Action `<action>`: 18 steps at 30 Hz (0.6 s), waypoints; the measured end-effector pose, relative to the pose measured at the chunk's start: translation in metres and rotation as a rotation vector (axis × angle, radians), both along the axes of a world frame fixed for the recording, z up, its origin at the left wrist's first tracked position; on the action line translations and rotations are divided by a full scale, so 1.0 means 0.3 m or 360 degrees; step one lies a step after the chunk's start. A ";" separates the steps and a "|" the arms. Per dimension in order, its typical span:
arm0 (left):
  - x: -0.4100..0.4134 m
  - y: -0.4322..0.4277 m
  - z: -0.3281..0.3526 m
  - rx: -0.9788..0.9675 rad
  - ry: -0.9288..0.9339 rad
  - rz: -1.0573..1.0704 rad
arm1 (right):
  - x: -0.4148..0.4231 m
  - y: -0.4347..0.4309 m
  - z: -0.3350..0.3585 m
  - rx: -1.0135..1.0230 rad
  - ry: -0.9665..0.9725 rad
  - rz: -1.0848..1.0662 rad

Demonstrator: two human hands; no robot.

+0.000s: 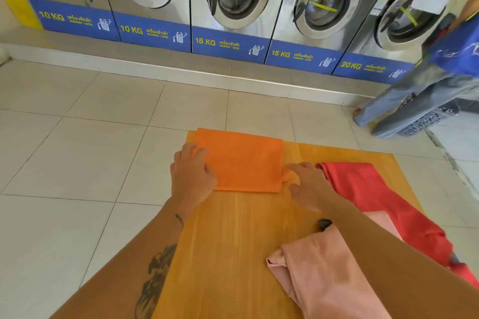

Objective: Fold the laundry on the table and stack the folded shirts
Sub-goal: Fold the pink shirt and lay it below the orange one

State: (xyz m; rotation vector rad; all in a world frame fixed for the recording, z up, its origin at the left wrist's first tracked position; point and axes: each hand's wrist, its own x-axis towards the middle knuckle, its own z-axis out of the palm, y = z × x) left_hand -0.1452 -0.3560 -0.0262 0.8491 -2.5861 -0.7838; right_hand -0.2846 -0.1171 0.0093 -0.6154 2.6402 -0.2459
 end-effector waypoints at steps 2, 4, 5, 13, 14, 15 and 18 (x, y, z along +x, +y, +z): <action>0.013 0.108 0.043 0.0196 0.0071 -0.0107 | 0.021 0.125 0.033 0.0094 -0.0018 -0.0033; 0.031 0.242 0.076 0.0425 0.0033 -0.0250 | 0.032 0.267 0.063 0.0216 -0.0010 -0.0063; 0.043 0.317 0.083 0.0513 -0.0047 -0.0325 | 0.036 0.338 0.073 0.0299 -0.0001 -0.0046; 0.126 0.821 -0.011 0.0379 -0.0765 -0.0599 | 0.128 0.675 0.065 0.0114 0.0040 0.0192; 0.135 0.839 -0.004 0.0416 -0.0771 -0.0550 | 0.132 0.686 0.064 0.0031 0.0049 0.0254; 0.142 0.852 0.009 0.0476 -0.0758 -0.0518 | 0.138 0.694 0.066 -0.0055 0.0043 0.0287; 0.164 0.865 0.067 0.0784 -0.0618 -0.0372 | 0.166 0.708 0.078 -0.0275 -0.0012 0.0337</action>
